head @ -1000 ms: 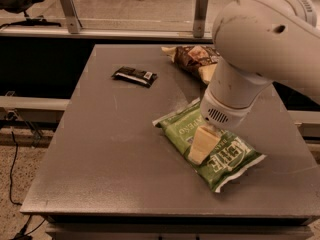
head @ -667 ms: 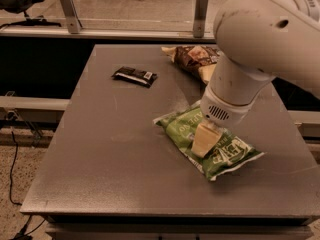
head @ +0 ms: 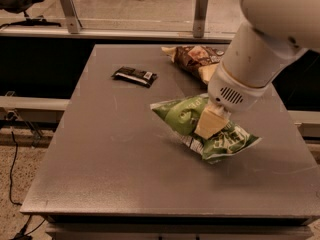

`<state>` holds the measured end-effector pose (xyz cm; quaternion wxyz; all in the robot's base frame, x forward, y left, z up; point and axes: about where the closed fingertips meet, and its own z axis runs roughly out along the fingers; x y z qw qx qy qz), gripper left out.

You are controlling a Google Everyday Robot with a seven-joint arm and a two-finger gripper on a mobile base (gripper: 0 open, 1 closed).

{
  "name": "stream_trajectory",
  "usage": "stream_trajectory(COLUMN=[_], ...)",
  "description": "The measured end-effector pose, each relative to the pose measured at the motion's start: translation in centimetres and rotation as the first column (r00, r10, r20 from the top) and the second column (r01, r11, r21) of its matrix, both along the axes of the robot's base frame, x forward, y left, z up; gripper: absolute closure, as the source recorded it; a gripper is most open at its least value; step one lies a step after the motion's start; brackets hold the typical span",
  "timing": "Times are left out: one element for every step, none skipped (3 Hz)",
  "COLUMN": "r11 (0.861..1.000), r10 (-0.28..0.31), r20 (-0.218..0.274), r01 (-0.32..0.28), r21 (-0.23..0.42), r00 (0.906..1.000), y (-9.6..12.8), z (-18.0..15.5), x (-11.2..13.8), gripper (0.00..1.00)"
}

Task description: Pick green jalapeno chip bag

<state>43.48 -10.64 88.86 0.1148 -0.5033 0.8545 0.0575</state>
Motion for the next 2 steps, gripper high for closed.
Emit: stream_trajectory(r11=[0.996,0.986], r10=[0.047,0.083], r20=[0.02,0.032], r01=[-0.049,-0.086], r21=[0.078,0.143], r00=[0.9987,0.9961], y=[0.4,0.5], z=[2.9,5.2], x=[-0.1,0.1], gripper=[1.0,1.0])
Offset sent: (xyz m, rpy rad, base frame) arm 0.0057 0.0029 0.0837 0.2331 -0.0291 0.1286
